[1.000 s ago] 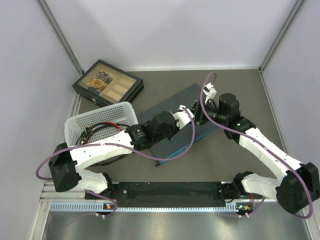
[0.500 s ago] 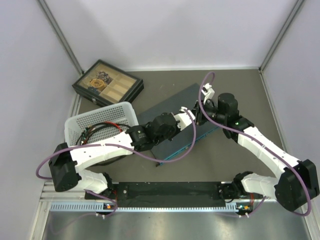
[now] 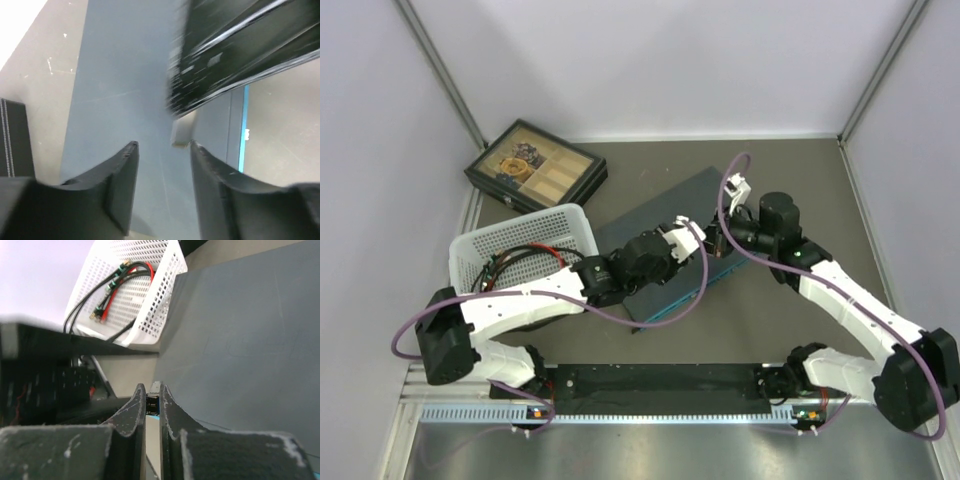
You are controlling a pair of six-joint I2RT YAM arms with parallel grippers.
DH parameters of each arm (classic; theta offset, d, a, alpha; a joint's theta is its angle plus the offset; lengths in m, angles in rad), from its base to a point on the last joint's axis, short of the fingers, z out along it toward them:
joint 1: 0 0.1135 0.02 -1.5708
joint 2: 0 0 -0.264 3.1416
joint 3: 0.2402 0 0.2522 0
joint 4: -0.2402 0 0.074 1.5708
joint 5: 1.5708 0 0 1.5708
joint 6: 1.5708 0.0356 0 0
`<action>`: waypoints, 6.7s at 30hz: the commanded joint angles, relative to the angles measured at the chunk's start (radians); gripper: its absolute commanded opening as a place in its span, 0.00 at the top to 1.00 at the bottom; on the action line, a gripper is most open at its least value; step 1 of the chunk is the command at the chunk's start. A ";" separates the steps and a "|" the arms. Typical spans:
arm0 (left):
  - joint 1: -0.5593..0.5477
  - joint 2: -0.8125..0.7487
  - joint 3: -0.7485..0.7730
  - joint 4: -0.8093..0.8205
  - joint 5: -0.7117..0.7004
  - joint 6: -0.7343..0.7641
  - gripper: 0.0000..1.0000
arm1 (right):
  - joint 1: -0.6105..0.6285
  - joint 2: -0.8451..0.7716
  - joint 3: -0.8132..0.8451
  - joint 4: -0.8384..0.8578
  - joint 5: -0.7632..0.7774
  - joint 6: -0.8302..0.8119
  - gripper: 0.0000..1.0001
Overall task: Insert the plug into the switch port
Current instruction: Pick up the plug from the bin, then move the bin to the corner of the board.
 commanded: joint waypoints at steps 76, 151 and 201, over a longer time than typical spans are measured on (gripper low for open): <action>-0.020 -0.236 -0.102 -0.021 0.160 0.447 1.00 | 0.118 -0.267 0.142 -0.313 0.094 -0.244 0.43; -0.132 -0.185 -0.181 0.171 -0.011 0.444 0.32 | 0.137 -0.078 0.107 -0.427 -0.044 -0.370 1.00; 0.175 0.130 0.012 -0.585 -0.347 -1.364 0.02 | 0.491 -0.489 -0.555 -0.013 0.956 -0.221 1.00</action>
